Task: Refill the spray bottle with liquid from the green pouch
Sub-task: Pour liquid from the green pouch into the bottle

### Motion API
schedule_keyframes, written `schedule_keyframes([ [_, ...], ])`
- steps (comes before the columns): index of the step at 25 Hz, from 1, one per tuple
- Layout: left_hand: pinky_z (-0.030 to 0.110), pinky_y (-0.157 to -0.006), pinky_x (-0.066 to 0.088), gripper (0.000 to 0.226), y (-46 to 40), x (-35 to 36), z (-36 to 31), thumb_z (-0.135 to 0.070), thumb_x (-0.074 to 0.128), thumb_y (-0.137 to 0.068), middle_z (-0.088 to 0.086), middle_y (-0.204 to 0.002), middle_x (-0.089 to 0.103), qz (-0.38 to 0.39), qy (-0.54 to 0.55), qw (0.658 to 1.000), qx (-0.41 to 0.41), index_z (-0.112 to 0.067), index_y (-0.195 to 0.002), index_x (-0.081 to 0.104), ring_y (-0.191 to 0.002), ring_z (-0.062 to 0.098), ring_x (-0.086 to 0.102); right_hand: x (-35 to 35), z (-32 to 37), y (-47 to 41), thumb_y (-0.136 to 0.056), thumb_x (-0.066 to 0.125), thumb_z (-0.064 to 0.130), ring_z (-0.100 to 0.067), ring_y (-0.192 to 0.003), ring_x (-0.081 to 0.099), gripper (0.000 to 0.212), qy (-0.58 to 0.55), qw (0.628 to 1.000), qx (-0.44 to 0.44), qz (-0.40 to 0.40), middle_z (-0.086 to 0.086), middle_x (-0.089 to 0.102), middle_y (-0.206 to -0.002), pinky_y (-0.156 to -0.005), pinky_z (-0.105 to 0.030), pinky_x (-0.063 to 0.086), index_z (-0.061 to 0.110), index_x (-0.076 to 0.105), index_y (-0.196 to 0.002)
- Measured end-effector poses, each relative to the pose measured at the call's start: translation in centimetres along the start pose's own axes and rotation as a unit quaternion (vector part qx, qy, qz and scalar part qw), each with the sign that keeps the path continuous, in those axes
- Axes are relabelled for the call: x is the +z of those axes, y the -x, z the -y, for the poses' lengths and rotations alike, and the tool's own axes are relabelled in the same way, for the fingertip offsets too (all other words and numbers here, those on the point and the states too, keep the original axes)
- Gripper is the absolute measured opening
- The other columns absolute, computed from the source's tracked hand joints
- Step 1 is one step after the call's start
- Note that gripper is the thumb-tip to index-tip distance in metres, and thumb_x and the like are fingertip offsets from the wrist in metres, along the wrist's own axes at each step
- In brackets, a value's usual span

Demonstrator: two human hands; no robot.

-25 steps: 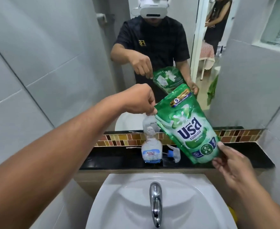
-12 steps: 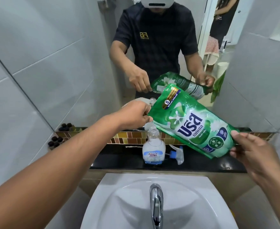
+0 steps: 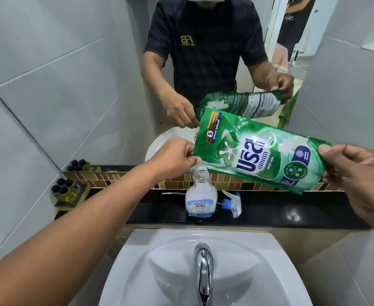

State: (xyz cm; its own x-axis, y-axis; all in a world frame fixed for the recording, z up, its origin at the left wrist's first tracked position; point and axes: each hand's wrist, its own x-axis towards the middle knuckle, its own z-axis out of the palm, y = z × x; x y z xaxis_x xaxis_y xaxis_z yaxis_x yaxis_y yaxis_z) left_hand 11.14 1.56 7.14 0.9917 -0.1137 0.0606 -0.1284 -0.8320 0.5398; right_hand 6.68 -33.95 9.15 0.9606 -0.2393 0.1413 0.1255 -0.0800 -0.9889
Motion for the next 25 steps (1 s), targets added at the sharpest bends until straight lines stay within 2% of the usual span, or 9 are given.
schedule_keyframes([
  [3, 0.048, -0.068, 0.058, 0.035, -0.2, 0.4, 0.4, -0.032, 0.079, -0.092, 0.023, -0.083, 0.075, -0.006, 0.008, 1.0, 0.0, 0.0, -0.081, 0.071, -0.067, 0.03, 0.06, 0.1, 1.2, 0.0, -0.098, 0.071, 0.022, -0.001, -0.042, 0.052, 0.034, 0.025, 0.999, -0.025, 0.023, 0.011, 0.063, -0.051, -0.046, -0.013, 0.05, 0.03, 0.079, -0.066],
  [6, 0.052, -0.075, 0.061, 0.033, -0.1, 0.4, 0.7, -0.031, 0.079, -0.091, 0.022, -0.083, 0.077, -0.009, 0.03, 0.999, -0.003, -0.001, -0.08, 0.073, -0.069, 0.03, 0.066, 0.1, 2.3, -0.3, -0.098, 0.072, 0.026, -0.001, -0.044, 0.053, 0.029, 0.035, 0.997, -0.043, 0.046, 0.009, 0.064, -0.054, -0.047, -0.015, 0.052, 0.026, 0.077, -0.069],
  [9, 0.05, -0.072, 0.06, 0.034, 0.1, 0.3, 0.3, -0.028, 0.08, -0.091, 0.024, -0.079, 0.075, -0.016, 0.045, 0.999, -0.003, 0.001, -0.076, 0.072, -0.064, 0.021, 0.058, 0.1, 3.7, -0.3, -0.089, 0.078, 0.039, -0.004, -0.045, 0.054, 0.023, 0.038, 0.996, -0.049, 0.06, 0.009, 0.064, -0.056, -0.047, -0.017, 0.052, 0.028, 0.075, -0.069],
  [12, 0.044, -0.065, 0.057, 0.034, 0.3, 0.4, 0.1, -0.027, 0.081, -0.091, 0.016, -0.065, 0.067, -0.019, 0.059, 0.998, -0.002, 0.001, -0.073, 0.072, -0.06, 0.018, 0.053, 0.0, 4.7, -0.2, -0.07, 0.078, 0.059, -0.007, -0.049, 0.054, 0.029, 0.054, 0.994, -0.057, 0.078, 0.008, 0.064, -0.058, -0.049, -0.018, 0.051, 0.03, 0.075, -0.07],
  [16, 0.034, -0.064, 0.053, 0.03, 0.4, 0.4, 0.0, -0.026, 0.081, -0.092, 0.004, -0.06, 0.065, -0.023, 0.076, 0.997, -0.004, -0.002, -0.075, 0.076, -0.055, 0.014, 0.051, -0.2, 5.6, -0.1, -0.069, 0.078, 0.065, -0.014, -0.054, 0.054, 0.035, 0.074, 0.991, -0.067, 0.088, 0.008, 0.065, -0.06, -0.052, -0.021, 0.052, 0.03, 0.075, -0.073],
  [20, 0.025, -0.062, 0.046, 0.027, 0.5, 0.4, -0.4, -0.026, 0.082, -0.092, -0.01, -0.053, 0.059, -0.024, 0.077, 0.997, -0.004, -0.009, -0.071, 0.077, -0.049, 0.008, 0.048, -0.4, 6.0, 0.1, -0.077, 0.076, 0.061, -0.018, -0.058, 0.054, 0.03, 0.091, 0.99, -0.078, 0.075, 0.007, 0.066, -0.062, -0.056, -0.028, 0.052, 0.031, 0.076, -0.075],
  [25, 0.02, -0.061, 0.043, 0.022, 0.6, 0.4, -0.4, -0.025, 0.083, -0.091, -0.019, -0.045, 0.059, -0.03, 0.077, 0.997, -0.006, -0.018, -0.07, 0.079, -0.047, 0.001, 0.05, -0.3, 6.0, -0.5, -0.089, 0.074, 0.045, -0.011, -0.052, 0.054, 0.02, 0.1, 0.988, -0.098, 0.072, 0.007, 0.066, -0.064, -0.053, -0.025, 0.051, 0.031, 0.076, -0.075],
])
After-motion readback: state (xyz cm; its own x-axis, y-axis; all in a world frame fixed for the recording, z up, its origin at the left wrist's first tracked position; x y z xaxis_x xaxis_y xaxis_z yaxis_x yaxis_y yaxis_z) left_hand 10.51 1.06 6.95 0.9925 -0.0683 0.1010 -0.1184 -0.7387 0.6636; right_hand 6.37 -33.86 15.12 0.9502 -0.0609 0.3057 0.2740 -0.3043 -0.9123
